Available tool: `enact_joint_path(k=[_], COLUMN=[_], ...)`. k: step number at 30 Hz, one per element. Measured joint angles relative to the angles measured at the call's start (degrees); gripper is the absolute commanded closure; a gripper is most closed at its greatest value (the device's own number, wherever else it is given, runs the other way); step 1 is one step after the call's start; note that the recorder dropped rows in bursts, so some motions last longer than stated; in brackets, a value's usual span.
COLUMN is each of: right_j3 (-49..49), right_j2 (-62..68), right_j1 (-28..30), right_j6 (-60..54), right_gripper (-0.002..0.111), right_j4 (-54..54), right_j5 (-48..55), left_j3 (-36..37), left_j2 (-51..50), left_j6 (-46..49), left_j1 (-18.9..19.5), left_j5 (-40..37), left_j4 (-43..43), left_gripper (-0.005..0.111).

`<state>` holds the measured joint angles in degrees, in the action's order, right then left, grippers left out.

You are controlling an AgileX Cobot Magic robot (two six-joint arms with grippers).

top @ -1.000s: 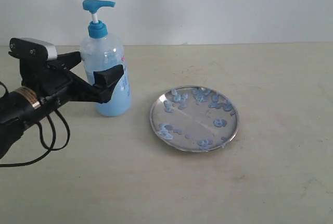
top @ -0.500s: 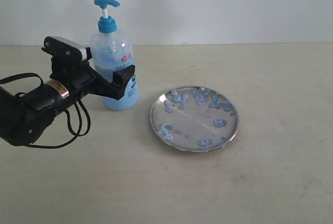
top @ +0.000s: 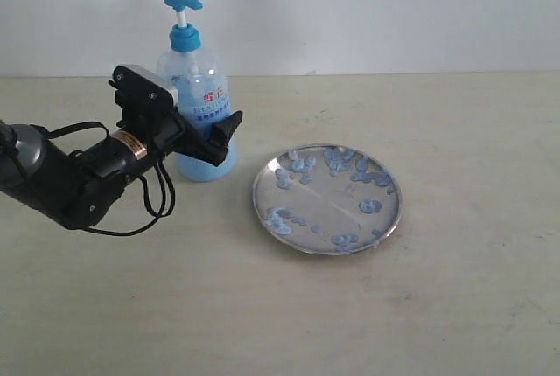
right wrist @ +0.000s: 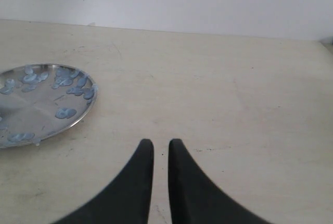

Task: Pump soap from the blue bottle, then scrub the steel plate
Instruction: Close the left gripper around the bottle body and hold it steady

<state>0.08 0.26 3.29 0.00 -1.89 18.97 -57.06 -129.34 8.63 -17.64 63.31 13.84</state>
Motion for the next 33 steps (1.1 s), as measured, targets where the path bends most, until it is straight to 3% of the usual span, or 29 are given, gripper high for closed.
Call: enact_joint_path(k=[2, 5, 9, 19, 33], right_j3=[0.0, 0.0, 0.0, 0.0, 0.0], right_j2=[0.0, 0.0, 0.0, 0.0, 0.0], right_j1=[0.0, 0.0, 0.0, 0.0, 0.0], right_j6=[0.0, 0.0, 0.0, 0.0, -1.35], right_gripper=[0.107, 0.107, 0.107, 0.107, 0.107], right_j4=[0.0, 0.0, 0.0, 0.0, -1.05], right_j5=[0.0, 0.0, 0.0, 0.0, -0.12], left_j3=[-0.91, -1.62, -2.04, -2.18, -2.76], left_j2=[-0.61, -0.93, -0.92, -0.92, -0.47], left_j6=[0.0, 0.0, -0.24, 2.67, 4.08], left_j1=[0.0, 0.0, -0.18, -0.18, 0.14], left_j5=[-0.11, -0.11, 0.01, 0.01, -1.48], left_j4=[0.0, -0.22, -3.48, -8.0, 1.69], left_gripper=[0.007, 0.034, 0.1, 0.102, 0.102])
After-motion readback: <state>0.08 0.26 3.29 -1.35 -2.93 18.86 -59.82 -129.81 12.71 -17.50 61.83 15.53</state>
